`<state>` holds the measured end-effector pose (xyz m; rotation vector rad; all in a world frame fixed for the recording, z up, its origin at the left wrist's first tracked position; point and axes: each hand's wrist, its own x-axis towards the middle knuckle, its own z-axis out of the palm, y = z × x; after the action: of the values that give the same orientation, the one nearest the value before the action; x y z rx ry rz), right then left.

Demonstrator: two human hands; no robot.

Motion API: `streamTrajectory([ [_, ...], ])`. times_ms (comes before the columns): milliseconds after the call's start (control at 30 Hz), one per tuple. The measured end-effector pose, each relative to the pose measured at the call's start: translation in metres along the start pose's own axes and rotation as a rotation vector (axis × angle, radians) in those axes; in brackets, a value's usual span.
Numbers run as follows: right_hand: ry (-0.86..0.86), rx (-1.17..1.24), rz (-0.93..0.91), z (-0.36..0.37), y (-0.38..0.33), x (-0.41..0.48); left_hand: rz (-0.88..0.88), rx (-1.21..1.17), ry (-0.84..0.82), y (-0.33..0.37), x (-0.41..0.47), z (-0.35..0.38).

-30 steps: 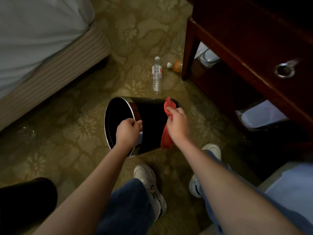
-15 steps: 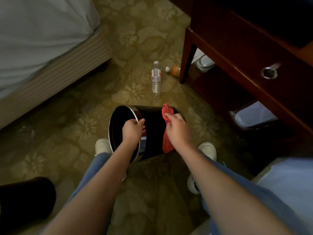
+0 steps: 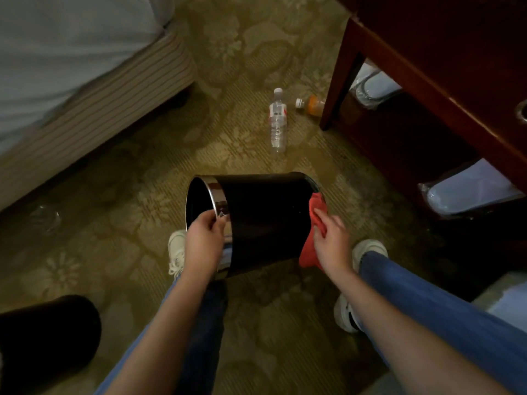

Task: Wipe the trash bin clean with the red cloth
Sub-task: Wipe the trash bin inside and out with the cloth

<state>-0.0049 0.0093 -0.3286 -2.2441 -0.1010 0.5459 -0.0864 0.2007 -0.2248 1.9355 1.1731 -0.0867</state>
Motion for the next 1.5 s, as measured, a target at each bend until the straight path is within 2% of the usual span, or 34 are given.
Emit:
streamTrajectory([
  [167, -0.015, 0.020, 0.035, 0.008, -0.002, 0.010, -0.076, 0.120, -0.032, -0.004, 0.008, -0.009],
  [333, -0.021, -0.054, 0.025, 0.014, -0.002, 0.024, -0.077, 0.225, -0.103, 0.001, 0.020, -0.009],
  [600, 0.084, -0.170, 0.033, 0.027, -0.006, 0.027, 0.007, 0.167, -0.194, 0.013, 0.022, 0.002],
  [667, 0.116, -0.172, -0.047, 0.032, -0.019, 0.018, 0.012, 0.174, -0.202, 0.012, 0.021, 0.002],
  [800, 0.084, -0.166, -0.390, 0.054, -0.068, -0.014, -0.022, 0.157, -0.215, 0.009, 0.022, -0.002],
  [933, -0.008, -0.192, -0.541, 0.070, -0.081, -0.031, -0.057, 0.167, -0.200, 0.002, 0.020, -0.004],
  [1000, -0.017, -0.169, -0.473, 0.063, -0.058, -0.021, -0.078, 0.169, -0.202, 0.000, 0.019, -0.009],
  [1133, 0.078, -0.131, -0.173, 0.041, -0.005, 0.015, -0.100, 0.140, -0.227, -0.002, 0.016, -0.014],
  [1233, 0.109, -0.158, -0.134, 0.040, -0.007, 0.015, -0.084, 0.173, -0.237, 0.001, 0.014, -0.010],
  [1433, 0.013, -0.160, -0.467, 0.072, -0.066, -0.034, -0.112, 0.239, -0.184, 0.000, 0.017, -0.010],
  [1500, -0.010, -0.163, -0.478, 0.068, -0.060, -0.029, -0.118, 0.229, -0.178, 0.000, 0.018, -0.012],
])
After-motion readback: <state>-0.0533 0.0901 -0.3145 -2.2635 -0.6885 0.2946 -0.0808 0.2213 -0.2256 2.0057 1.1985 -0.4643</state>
